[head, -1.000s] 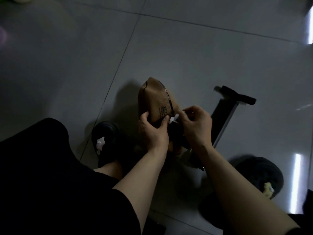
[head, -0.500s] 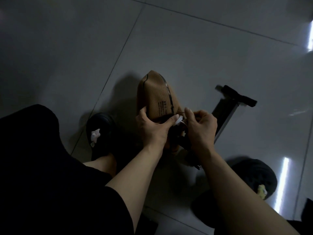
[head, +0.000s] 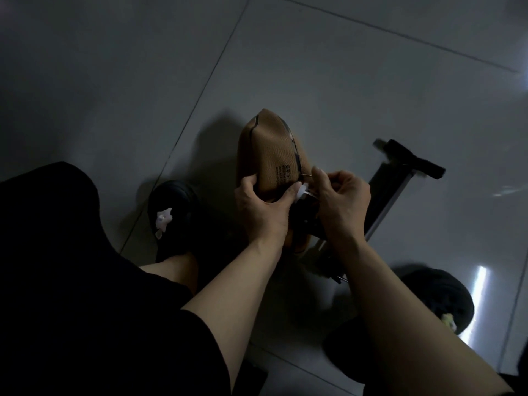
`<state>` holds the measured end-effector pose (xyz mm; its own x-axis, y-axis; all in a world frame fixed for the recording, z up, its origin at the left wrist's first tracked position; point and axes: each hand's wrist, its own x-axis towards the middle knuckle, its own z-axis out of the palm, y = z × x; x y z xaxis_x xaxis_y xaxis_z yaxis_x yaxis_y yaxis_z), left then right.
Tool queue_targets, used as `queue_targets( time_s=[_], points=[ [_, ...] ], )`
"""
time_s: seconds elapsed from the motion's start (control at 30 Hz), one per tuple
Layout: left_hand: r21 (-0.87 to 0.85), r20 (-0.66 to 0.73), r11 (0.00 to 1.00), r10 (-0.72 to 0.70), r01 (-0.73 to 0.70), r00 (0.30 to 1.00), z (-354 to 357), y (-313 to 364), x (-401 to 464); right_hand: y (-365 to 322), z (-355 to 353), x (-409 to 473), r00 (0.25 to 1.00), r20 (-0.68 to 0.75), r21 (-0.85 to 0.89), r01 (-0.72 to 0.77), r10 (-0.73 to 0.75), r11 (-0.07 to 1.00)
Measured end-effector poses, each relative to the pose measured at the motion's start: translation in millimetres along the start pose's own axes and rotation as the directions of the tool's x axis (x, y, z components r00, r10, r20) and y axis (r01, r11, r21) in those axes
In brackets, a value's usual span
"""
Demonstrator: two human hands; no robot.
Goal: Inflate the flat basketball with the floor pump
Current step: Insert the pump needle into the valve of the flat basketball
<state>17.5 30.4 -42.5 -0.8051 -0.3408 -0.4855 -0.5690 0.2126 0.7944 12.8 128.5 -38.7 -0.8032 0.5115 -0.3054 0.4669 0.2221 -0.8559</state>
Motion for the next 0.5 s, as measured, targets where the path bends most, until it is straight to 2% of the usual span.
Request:
queue_targets(
  time_s=[0.13,0.5],
  points=[
    [0.028,-0.032,0.999,0.015,-0.014,0.999,1.1,-1.2,0.3,-1.5,2.5,2.1,1.0,-0.019,-0.049,0.023,-0.024,0.999],
    [-0.032,-0.047,0.999,0.025,-0.027,0.999,1.5,-2.8,8.7,1.3,1.2,-1.4,0.997,-0.074,-0.048,0.0,-0.004,0.999]
  ],
)
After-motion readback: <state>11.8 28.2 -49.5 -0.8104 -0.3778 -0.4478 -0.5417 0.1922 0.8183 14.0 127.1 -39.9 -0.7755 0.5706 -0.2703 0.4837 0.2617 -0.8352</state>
